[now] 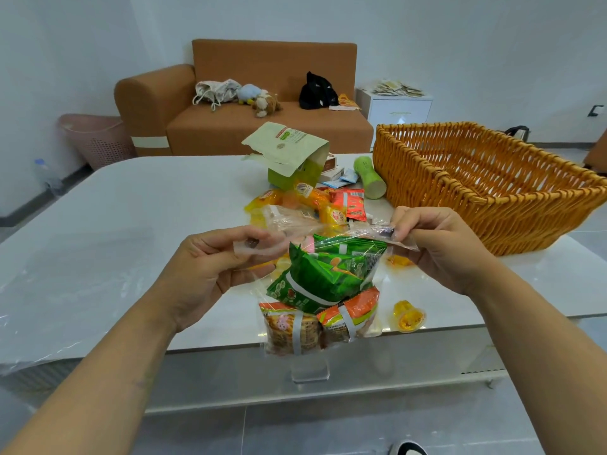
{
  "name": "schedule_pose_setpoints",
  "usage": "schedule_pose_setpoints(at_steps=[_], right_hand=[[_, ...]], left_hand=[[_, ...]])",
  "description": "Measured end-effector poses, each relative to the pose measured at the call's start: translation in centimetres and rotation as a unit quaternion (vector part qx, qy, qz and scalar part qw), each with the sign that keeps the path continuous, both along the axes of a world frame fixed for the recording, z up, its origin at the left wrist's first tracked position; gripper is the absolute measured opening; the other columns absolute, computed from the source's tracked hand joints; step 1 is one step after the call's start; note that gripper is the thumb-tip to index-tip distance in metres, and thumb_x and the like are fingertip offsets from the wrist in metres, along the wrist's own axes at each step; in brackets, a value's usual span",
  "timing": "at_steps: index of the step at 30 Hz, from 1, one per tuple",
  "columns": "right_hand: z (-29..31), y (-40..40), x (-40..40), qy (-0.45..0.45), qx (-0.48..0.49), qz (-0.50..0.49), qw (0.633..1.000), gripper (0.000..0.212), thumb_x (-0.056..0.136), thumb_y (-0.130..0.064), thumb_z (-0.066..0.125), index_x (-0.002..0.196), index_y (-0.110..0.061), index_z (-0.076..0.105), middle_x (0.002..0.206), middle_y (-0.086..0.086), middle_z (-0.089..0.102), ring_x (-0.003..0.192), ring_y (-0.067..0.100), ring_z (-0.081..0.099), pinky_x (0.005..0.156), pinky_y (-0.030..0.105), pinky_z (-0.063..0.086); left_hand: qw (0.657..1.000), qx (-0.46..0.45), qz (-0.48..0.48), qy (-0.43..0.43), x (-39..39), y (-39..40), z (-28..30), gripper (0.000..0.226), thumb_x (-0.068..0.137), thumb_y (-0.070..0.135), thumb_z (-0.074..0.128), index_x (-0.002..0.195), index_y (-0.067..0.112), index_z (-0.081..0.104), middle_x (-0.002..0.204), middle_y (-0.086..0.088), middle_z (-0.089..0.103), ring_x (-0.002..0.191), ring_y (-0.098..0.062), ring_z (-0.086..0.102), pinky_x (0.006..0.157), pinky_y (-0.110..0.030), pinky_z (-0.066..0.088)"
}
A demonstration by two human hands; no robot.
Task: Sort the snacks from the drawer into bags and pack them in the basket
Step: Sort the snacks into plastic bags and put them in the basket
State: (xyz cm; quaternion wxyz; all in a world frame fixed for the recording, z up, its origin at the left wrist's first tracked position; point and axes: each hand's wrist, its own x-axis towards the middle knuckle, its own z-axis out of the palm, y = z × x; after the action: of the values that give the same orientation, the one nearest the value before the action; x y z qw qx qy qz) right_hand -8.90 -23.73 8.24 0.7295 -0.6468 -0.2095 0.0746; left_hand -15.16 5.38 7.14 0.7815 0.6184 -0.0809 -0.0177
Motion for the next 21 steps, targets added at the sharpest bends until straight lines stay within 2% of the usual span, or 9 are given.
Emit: schedule_pose_setpoints(at_steps=[3, 6, 8, 10, 13, 16, 18, 21], right_hand=[[-0.2, 0.0, 0.2, -0.003, 0.004, 0.002, 1.0, 0.044, 0.073, 0.022, 0.049, 0.052, -0.011, 0.07, 0.071, 0.008, 0.057, 0.071, 0.021, 0.055, 0.06, 0.023, 0.052], [-0.5, 0.2, 0.2, 0.01, 0.017, 0.005, 1.0, 0.031, 0.061, 0.012, 0.051, 0.05, -0.011, 0.069, 0.075, 0.007, 0.06, 0.073, 0.021, 0.057, 0.062, 0.025, 0.052], [-0.6, 0.3, 0.3, 0.014, 0.016, 0.002, 1.0, 0.03, 0.058, 0.011, 0.051, 0.049, -0.012, 0.068, 0.077, 0.007, 0.061, 0.073, 0.02, 0.057, 0.062, 0.025, 0.052], [-0.5, 0.4, 0.3, 0.015, 0.016, 0.007, 1.0, 0.03, 0.058, 0.012, 0.051, 0.049, -0.011, 0.067, 0.076, 0.008, 0.062, 0.072, 0.018, 0.058, 0.06, 0.024, 0.052], [-0.3, 0.5, 0.3, 0.017, 0.009, 0.001, 1.0, 0.046, 0.069, 0.024, 0.045, 0.048, -0.011, 0.066, 0.079, 0.01, 0.067, 0.077, 0.021, 0.064, 0.061, 0.024, 0.055], [-0.2, 0.6, 0.2, 0.01, -0.028, -0.013, 0.999, 0.058, 0.076, 0.031, 0.035, 0.047, -0.01, 0.065, 0.081, 0.009, 0.074, 0.082, 0.017, 0.071, 0.063, 0.022, 0.056], [-0.2, 0.7, 0.2, -0.01, -0.064, -0.026, 0.998, 0.055, 0.076, 0.03, 0.039, 0.049, -0.01, 0.065, 0.085, 0.01, 0.075, 0.088, 0.018, 0.071, 0.064, 0.021, 0.056], [-0.1, 1.1, 0.1, -0.03, -0.085, -0.04, 0.995, 0.05, 0.076, 0.029, 0.043, 0.051, -0.009, 0.065, 0.087, 0.011, 0.075, 0.089, 0.018, 0.071, 0.064, 0.02, 0.053]], left_hand=[[0.999, 0.004, 0.028, 0.015, 0.2, 0.1, 0.0, 0.021, 0.069, -0.007, 0.059, 0.065, 0.008, 0.074, 0.1, -0.025, 0.072, 0.098, -0.037, 0.07, 0.078, -0.038, 0.061], [0.999, 0.002, 0.046, 0.004, 0.2, -0.2, 0.0, 0.034, 0.076, -0.011, 0.049, 0.058, 0.007, 0.072, 0.082, -0.018, 0.073, 0.086, -0.034, 0.072, 0.071, -0.033, 0.062], [0.998, 0.006, 0.06, 0.0, 0.2, -0.4, 0.0, 0.05, 0.085, -0.016, 0.038, 0.056, 0.007, 0.071, 0.081, -0.018, 0.073, 0.087, -0.035, 0.073, 0.068, -0.032, 0.062], [0.997, 0.018, 0.068, -0.013, 0.2, -0.3, 0.0, 0.055, 0.088, -0.019, 0.034, 0.055, 0.008, 0.071, 0.086, -0.021, 0.074, 0.091, -0.035, 0.072, 0.065, -0.03, 0.061], [0.987, 0.11, 0.097, -0.066, 0.3, -0.1, -0.3, 0.055, 0.082, -0.027, 0.037, 0.054, 0.008, 0.068, 0.094, -0.02, 0.074, 0.096, -0.031, 0.072, 0.074, -0.034, 0.062], [0.958, 0.227, 0.125, -0.12, 0.3, -0.1, -0.6, 0.045, 0.078, -0.031, 0.039, 0.059, -0.001, 0.066, 0.092, -0.002, 0.077, 0.093, -0.015, 0.073, 0.076, -0.022, 0.058], [0.958, 0.228, 0.122, -0.122, 0.2, -0.1, -0.7, 0.043, 0.08, -0.03, 0.041, 0.06, -0.001, 0.066, 0.091, 0.002, 0.077, 0.094, -0.012, 0.072, 0.073, -0.019, 0.056], [0.967, 0.197, 0.117, -0.114, 0.3, -0.1, -0.7, 0.041, 0.084, -0.025, 0.044, 0.059, -0.001, 0.065, 0.088, -0.001, 0.077, 0.092, -0.014, 0.073, 0.068, -0.017, 0.055]])
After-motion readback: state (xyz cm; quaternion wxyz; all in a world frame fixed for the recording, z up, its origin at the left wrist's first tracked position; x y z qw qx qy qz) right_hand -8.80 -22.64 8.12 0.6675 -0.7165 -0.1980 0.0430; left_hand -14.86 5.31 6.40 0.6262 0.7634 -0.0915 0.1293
